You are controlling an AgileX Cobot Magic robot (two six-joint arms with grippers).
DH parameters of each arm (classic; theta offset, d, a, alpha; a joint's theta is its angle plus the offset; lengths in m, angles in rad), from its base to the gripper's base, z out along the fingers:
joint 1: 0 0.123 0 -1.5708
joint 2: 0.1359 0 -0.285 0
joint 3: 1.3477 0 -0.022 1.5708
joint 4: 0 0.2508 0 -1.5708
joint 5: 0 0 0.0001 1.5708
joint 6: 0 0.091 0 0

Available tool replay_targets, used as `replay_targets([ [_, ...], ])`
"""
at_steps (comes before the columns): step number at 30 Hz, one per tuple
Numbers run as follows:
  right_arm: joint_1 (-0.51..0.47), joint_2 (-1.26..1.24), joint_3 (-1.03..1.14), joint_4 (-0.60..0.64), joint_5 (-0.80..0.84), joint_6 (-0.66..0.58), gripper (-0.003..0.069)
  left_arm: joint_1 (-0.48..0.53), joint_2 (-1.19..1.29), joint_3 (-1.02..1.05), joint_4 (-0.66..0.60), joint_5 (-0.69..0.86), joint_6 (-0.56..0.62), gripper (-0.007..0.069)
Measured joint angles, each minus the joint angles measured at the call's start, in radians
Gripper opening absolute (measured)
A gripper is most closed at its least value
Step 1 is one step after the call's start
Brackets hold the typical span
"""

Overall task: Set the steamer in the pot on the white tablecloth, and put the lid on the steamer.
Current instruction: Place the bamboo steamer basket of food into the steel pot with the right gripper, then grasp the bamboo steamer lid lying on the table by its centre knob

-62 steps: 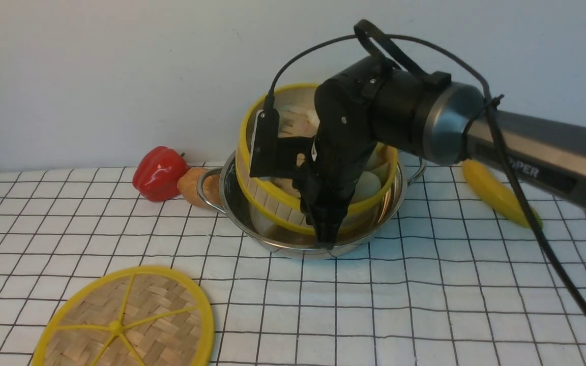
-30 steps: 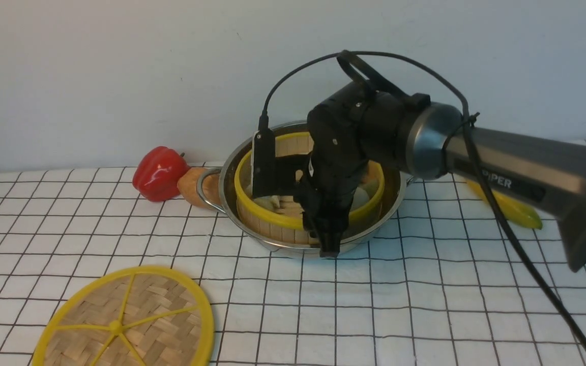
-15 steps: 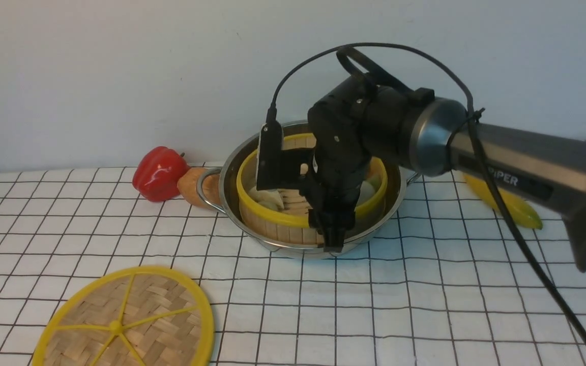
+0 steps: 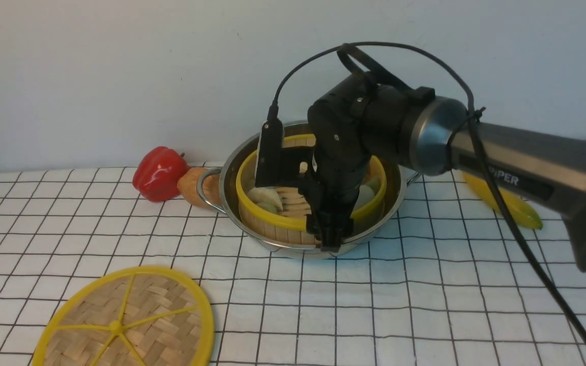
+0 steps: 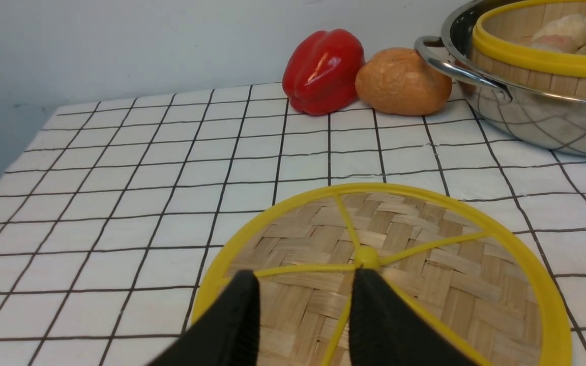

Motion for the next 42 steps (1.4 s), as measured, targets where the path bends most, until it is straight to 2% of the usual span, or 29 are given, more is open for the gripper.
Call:
replay_targets([
  [15,0.0,-0.077,-0.001,0.068,0.026,0.028,0.0482,0.0,0.0,0.0,0.0,0.0,0.0,0.0243],
  [21,0.0,-0.105,-0.073,0.092,0.035,0.132,0.0464,0.0,0.0,0.0,0.0,0.0,0.0,0.0243],
  [25,0.0,-0.13,-0.193,0.069,0.077,0.238,0.0349,0.0,0.0,0.0,0.0,0.0,0.0,0.0243],
  [28,0.0,-0.153,-0.287,0.048,0.109,0.284,0.021,0.0,0.0,0.0,0.0,0.0,0.0,0.0243],
  [29,0.0,-0.177,-0.335,0.043,0.112,0.316,0.012,0.0,0.0,0.0,0.0,0.0,0.0,0.0243],
  [30,0.0,-0.178,-0.34,0.042,0.113,0.328,0.0108,0.0,0.0,0.0,0.0,0.0,0.0,0.0243],
  [31,0.0,-0.202,-0.371,0.041,0.113,0.38,0.0036,0.0,0.0,0.0,0.0,0.0,0.0,0.0243],
  [32,0.0,-0.227,-0.387,0.043,0.114,0.434,0.0,0.0,0.0,0.0,0.0,0.0,0.0,0.0243],
  [38,0.0,-0.318,-0.402,0.056,0.117,0.704,-0.0013,0.0,0.0,0.0,0.0,0.0,0.0,0.0243],
  [42,0.0,-0.361,-0.402,0.074,0.122,0.813,-0.0011,0.0,0.0,0.0,0.0,0.0,0.0,0.0243],
])
